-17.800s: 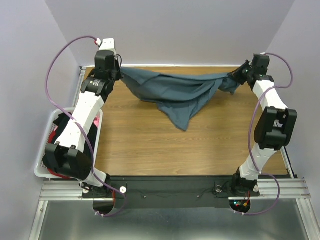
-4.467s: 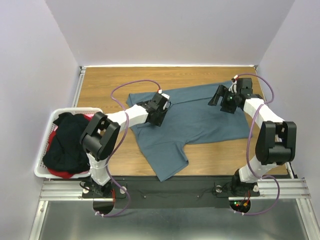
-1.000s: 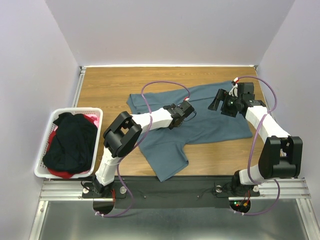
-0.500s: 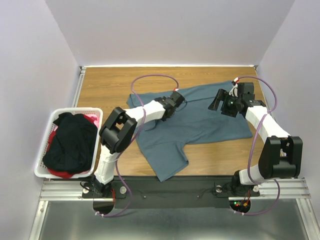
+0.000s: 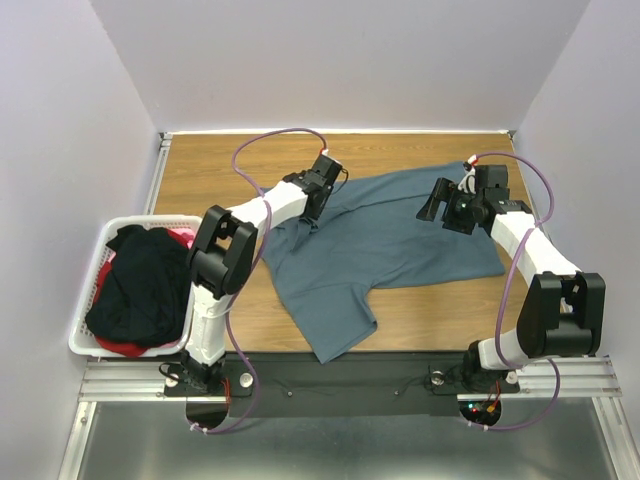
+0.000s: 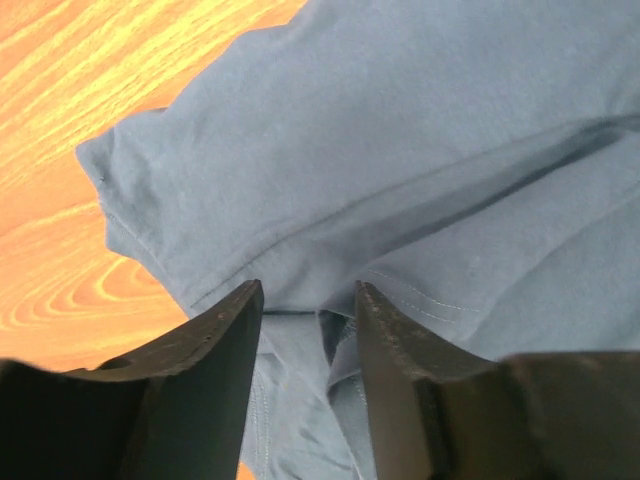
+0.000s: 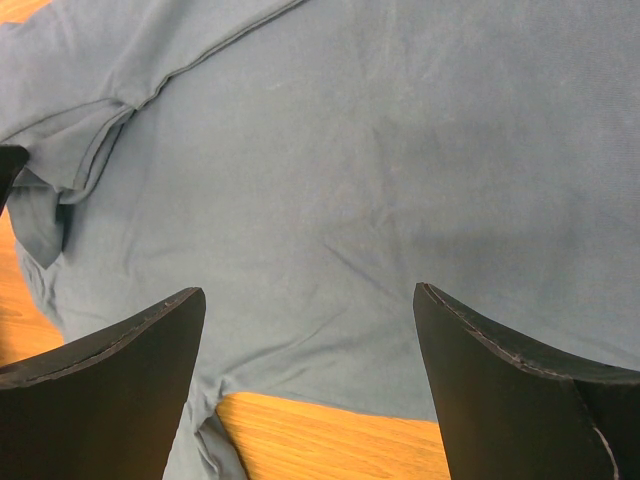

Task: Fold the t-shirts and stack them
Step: Fold the tshirt

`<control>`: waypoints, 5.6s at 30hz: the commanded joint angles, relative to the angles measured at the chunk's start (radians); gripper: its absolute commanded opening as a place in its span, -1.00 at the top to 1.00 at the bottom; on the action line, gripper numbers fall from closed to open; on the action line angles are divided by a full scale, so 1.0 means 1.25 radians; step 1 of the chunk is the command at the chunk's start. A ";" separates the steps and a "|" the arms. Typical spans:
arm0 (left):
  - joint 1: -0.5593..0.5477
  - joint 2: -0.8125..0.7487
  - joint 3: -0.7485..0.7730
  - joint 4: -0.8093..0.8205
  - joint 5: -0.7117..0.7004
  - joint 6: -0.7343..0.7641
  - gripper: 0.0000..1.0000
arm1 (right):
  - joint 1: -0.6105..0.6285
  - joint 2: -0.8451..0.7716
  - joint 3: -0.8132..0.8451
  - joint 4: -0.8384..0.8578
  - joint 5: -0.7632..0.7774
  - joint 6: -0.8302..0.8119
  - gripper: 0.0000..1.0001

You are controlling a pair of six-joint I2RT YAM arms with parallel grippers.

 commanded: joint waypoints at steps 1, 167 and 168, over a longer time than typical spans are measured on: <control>0.007 -0.043 0.035 0.009 -0.008 -0.019 -0.09 | 0.002 -0.026 0.001 0.003 0.007 -0.008 -0.82; 0.044 -0.292 -0.410 0.101 0.243 -0.356 0.42 | 0.003 -0.033 -0.023 -0.008 -0.008 -0.013 -0.82; 0.042 -0.293 -0.409 0.101 0.245 -0.357 0.42 | 0.004 -0.035 -0.023 -0.008 -0.008 -0.013 -0.82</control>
